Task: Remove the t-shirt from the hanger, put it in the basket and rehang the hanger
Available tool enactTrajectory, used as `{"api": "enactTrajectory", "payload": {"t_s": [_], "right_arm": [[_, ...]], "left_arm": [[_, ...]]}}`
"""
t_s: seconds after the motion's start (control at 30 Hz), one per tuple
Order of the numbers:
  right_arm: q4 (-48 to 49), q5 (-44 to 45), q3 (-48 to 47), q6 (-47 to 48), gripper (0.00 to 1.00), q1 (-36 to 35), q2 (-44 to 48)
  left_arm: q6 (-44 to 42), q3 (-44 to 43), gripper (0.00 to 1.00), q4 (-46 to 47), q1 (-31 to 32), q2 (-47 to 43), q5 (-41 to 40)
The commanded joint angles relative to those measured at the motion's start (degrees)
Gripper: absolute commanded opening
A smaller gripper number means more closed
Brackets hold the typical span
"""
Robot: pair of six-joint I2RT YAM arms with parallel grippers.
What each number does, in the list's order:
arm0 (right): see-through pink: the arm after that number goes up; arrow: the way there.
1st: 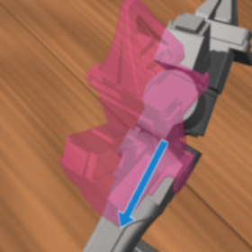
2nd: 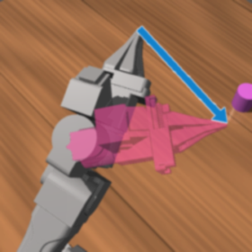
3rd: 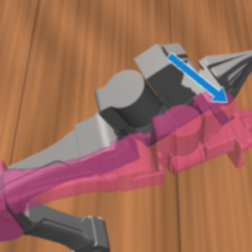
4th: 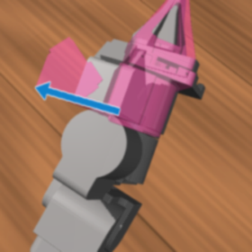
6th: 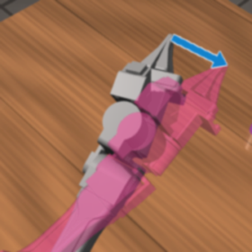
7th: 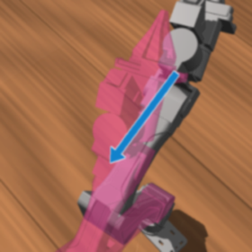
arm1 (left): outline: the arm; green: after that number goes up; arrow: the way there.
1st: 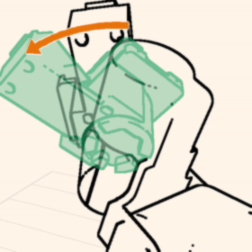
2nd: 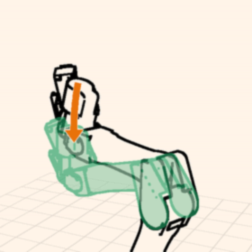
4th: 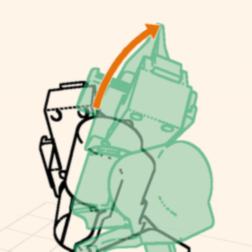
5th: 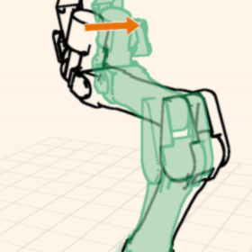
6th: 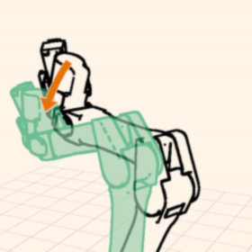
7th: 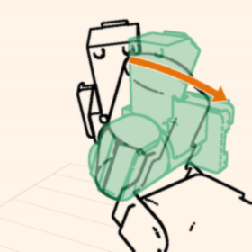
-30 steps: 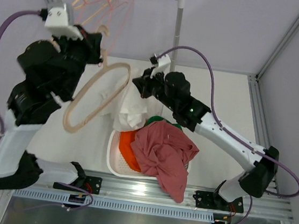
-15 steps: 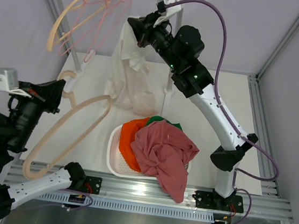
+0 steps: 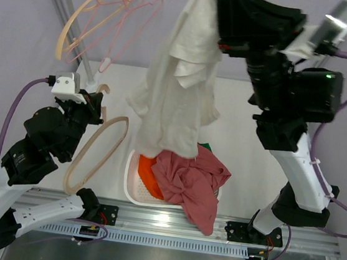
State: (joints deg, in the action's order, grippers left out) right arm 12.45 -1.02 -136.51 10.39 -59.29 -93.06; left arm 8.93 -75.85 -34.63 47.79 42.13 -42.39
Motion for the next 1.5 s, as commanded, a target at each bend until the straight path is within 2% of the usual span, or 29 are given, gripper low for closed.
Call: {"api": "enactTrajectory", "payload": {"t_s": [0.0,0.1,0.17,0.2,0.33,0.43,0.53,0.8,0.93,1.07,1.1,1.17,1.23,1.27,1.33,1.37,1.4,1.43,1.47], "right_arm": [[6.98,-1.27,-2.97,3.67,0.0,-1.18,3.32],[3.3,-0.83,-1.93,2.97,0.0,-1.62,5.07],[-0.84,-0.22,2.88,1.13,0.0,-1.8,9.26],[-0.93,0.48,11.88,0.08,0.0,-1.8,11.21],[-2.76,4.08,31.59,-3.62,0.0,-1.71,18.43],[-2.44,7.5,38.57,-4.77,0.0,-2.41,21.59],[-5.74,6.47,34.93,-5.29,0.0,-1.89,20.82],[-11.31,2.78,2.44,-1.7,0.0,-1.44,9.04],[-7.36,2.25,-3.5,-0.73,0.0,-1.36,5.61],[-6.91,3.73,-1.58,-0.19,0.0,-1.36,5.43],[-6.65,4.09,0.69,-0.63,0.0,-1.18,6.91],[-3.76,4.97,11.92,-1.86,0.0,-1.09,9.37],[-2.17,6.81,20.71,-6.94,0.0,-0.05,13.24],[-2.08,6.73,30.41,-13.75,0.0,1.87,14.73],[1.06,5.85,42.66,-21.77,0.0,3.64,19.63],[2.91,5.24,55.26,-26.6,0.0,4.52,21.15],[5.46,3.49,61.21,-33.44,0.0,5.4,22.12],[8.44,-0.53,65.8,-35.33,0.0,5.24,22.91],[7.08,-1.35,70.89,-36.92,0.0,4.89,23.01]], "left_arm": [[-0.93,0.27,0.01,5.18,0.37,1.29,-2.34],[-0.93,0.62,0.01,6.59,0.37,2.25,-3.57],[-1.37,0.71,0.01,7.91,0.37,2.95,-4.36],[-2.33,0.53,0.01,8.78,0.29,3.39,-4.98],[-4.79,-1.92,0.01,11.95,0.29,6.12,-4.98],[-6.03,-4.04,0.01,12.92,0.2,8.4,-4.8],[-6.03,-4.83,0.01,14.06,0.29,9.64,-4.19],[-4.71,-4.92,0.01,14.33,0.2,10.25,-3.84],[-4.71,-4.21,0.01,14.24,0.2,10.08,-4.36],[-5.67,-3.34,0.01,15.29,0.2,9.29,-5.15],[-5.94,-2.64,0.01,15.73,0.2,9.03,-5.51],[-6.12,-2.54,0.01,16.43,-0.59,9.02,-5.51],[-5.42,-2.19,0.01,16.35,-1.73,9.02,-3.77],[-4.28,-2.45,0.01,15.74,-3.21,9.02,-2.88],[-3.22,-2.8,0.01,15.04,-4.63,9.72,-0.51],[-2.52,-3.16,0.01,14.51,-5.59,10.07,0.02],[-2.16,-4.2,0.01,13.64,-6.04,10.51,0.55],[-1.81,-4.65,0.01,12.93,-6.48,11.56,1.08],[-1.29,-5.96,0.01,12.23,-7.09,12.01,2.39]]}}
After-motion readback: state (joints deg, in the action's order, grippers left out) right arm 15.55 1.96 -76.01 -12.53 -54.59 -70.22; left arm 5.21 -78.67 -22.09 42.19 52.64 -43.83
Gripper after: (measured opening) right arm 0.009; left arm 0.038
